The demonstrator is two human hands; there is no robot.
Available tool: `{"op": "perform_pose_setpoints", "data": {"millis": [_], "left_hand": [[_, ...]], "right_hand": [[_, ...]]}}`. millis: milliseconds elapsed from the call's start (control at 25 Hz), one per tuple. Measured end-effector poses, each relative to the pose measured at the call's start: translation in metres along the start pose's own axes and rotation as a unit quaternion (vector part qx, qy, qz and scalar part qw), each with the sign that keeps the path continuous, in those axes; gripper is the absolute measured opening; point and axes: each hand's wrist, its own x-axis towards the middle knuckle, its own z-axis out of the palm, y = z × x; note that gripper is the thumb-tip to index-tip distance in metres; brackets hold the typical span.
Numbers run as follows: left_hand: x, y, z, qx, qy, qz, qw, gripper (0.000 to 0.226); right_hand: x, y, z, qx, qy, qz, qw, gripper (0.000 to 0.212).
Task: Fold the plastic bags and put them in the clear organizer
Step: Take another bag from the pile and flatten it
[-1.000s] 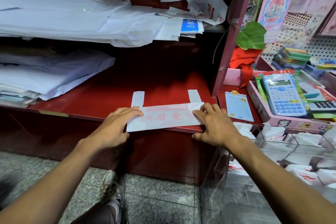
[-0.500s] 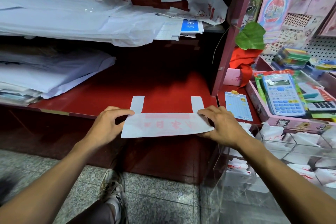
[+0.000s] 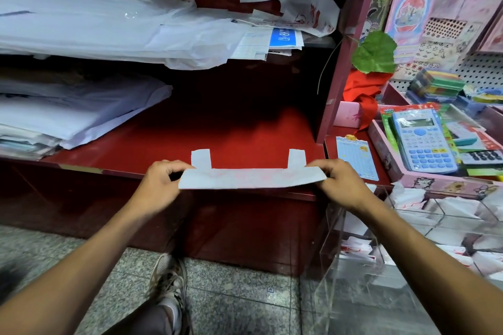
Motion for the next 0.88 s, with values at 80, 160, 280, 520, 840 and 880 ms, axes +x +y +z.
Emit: {"op": "perform_pose_setpoints", "data": {"millis": [80, 160, 280, 520, 840, 880], "left_hand": [[0.001, 0.006, 0.003, -0.046, 0.025, -0.050, 0.997, 0.026], [0.002, 0.009, 0.006, -0.065, 0.048, -0.089, 0.993, 0.014], [0.005, 0.012, 0.013, -0.063, 0.086, -0.137, 0.985, 0.015], [0.000, 0.005, 0.007, 0.126, -0.020, -0.009, 0.992, 0.034], [-0.002, 0.003, -0.003, 0.067, -0.039, 0.051, 0.996, 0.018], [-0.003, 0.009, -0.004, 0.016, -0.032, 0.022, 0.999, 0.016]], "right_hand": [[0.003, -0.003, 0.003, 0.048, 0.022, 0.057, 0.997, 0.028], [0.008, -0.005, 0.008, 0.060, 0.068, 0.093, 0.992, 0.034], [0.016, -0.008, 0.016, 0.033, 0.123, 0.134, 0.983, 0.011], [0.015, -0.007, 0.022, -0.098, 0.135, 0.038, 0.985, 0.022], [0.007, -0.008, 0.002, -0.193, -0.098, -0.085, 0.973, 0.032], [0.008, -0.008, -0.001, -0.111, -0.075, -0.075, 0.988, 0.016]]}}
